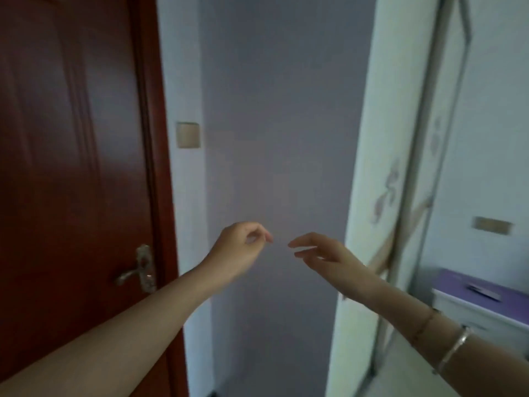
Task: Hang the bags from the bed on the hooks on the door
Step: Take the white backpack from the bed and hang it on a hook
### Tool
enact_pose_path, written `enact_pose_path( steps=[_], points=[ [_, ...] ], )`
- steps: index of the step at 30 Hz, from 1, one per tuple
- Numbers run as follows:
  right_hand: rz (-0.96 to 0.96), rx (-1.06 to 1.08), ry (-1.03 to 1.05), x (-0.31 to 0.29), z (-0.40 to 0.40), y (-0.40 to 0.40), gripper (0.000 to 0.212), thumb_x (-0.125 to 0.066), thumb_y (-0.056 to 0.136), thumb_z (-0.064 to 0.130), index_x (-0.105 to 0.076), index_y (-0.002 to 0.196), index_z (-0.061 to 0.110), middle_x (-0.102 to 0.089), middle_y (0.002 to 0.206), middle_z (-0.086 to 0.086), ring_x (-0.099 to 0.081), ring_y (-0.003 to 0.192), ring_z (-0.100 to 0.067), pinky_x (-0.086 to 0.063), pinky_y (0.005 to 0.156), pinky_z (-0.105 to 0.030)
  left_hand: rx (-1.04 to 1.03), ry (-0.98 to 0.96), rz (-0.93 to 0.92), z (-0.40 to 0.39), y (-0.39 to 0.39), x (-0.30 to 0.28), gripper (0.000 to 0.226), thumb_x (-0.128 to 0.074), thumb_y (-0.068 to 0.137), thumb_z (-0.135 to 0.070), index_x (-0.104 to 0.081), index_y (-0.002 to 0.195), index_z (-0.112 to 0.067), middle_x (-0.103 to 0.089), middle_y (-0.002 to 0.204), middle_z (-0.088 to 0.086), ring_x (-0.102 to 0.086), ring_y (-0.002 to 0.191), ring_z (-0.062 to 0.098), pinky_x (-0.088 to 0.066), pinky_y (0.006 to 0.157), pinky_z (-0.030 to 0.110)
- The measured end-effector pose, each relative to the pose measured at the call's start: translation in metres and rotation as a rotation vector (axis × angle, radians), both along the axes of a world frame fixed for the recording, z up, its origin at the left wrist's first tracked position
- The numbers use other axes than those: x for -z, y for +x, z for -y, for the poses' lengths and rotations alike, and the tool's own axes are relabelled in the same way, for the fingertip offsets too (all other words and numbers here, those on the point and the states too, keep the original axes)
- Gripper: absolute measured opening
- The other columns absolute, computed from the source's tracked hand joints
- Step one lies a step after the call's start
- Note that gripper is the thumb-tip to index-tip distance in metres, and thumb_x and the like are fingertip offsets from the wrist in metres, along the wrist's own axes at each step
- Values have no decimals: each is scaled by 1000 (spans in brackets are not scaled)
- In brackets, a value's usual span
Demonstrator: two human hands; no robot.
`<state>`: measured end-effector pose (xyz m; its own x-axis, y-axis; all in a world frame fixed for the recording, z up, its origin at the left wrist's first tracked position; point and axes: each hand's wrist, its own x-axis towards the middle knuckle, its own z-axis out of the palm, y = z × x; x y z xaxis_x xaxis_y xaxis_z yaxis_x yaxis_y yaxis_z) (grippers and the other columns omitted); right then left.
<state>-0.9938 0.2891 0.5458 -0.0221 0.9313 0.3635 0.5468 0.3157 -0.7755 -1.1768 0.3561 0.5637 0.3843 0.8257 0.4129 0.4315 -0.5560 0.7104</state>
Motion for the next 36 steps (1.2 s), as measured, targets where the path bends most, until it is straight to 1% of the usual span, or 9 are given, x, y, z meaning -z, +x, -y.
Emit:
enact_pose_path(
  steps=[4, 7, 10, 16, 21, 26, 30, 32, 36],
  points=[
    [-71, 174, -51, 27, 71, 93, 35, -45, 89, -3, -61, 99, 26, -65, 112, 7, -64, 106, -13, -46, 82, -24, 190, -93, 6, 41, 104, 29, 24, -48, 89, -7, -71, 88, -12, -73, 99, 2, -62, 88, 9, -42, 66, 7],
    [-80, 308, -79, 46, 131, 162, 34, -46, 88, -7, -62, 99, 21, -66, 103, 3, -65, 92, -8, -46, 79, -19, 341, -200, 19, 78, 185, 53, 25, -47, 86, -2, -72, 85, -9, -75, 96, 7, -66, 95, 22, -49, 90, 28],
    [-71, 435, -132, 64, 201, 238, 37, -47, 87, -8, -62, 94, 25, -66, 102, -2, -65, 98, -17, -46, 86, -28, 502, -294, 39, 130, 276, 75, 26, -47, 86, 3, -70, 83, -7, -74, 93, 13, -67, 95, 24, -49, 97, 39],
    [-108, 715, -196, 99, 326, 361, 30, -50, 86, -5, -62, 95, 21, -68, 110, -11, -65, 102, -25, -47, 91, -36, 776, -368, -15, 227, 437, 109, 24, -48, 88, 2, -68, 81, -8, -74, 94, 18, -67, 86, 19, -49, 90, 29],
    [-208, 938, -215, 133, 408, 440, 29, -48, 86, -10, -63, 94, 14, -67, 111, -16, -64, 90, -21, -44, 67, -8, 971, -433, -132, 288, 550, 146, 30, -48, 90, 1, -65, 73, -17, -72, 88, 12, -67, 87, 21, -50, 91, 35],
    [-302, 1177, -273, 184, 467, 515, 26, -44, 86, -12, -62, 104, -3, -65, 115, -20, -63, 92, -25, -40, 58, -2, 1094, -548, -239, 330, 655, 195, 28, -46, 90, 4, -65, 75, -10, -69, 84, 14, -66, 80, 18, -51, 85, 27],
    [-438, 1388, -295, 223, 501, 567, 27, -44, 86, -10, -62, 102, 1, -66, 109, -14, -64, 97, -27, -43, 65, -7, 1248, -590, -356, 359, 744, 235, 35, -44, 89, 7, -62, 69, -14, -67, 76, 11, -65, 81, 25, -50, 88, 39],
    [-530, 1514, -272, 240, 519, 587, 28, -43, 85, -11, -62, 101, 0, -64, 104, -12, -64, 97, -28, -46, 74, -19, 1360, -607, -436, 375, 788, 252, 37, -43, 89, 9, -61, 67, -15, -65, 71, 5, -64, 76, 21, -51, 85, 36],
    [-652, 1776, -268, 267, 559, 594, 29, -43, 83, -11, -65, 95, 4, -65, 97, -9, -64, 89, -25, -51, 72, -21, 1534, -571, -635, 412, 847, 279, 32, -46, 90, 3, -64, 71, -16, -69, 73, 0, -67, 83, 20, -52, 81, 28]
  ],
)
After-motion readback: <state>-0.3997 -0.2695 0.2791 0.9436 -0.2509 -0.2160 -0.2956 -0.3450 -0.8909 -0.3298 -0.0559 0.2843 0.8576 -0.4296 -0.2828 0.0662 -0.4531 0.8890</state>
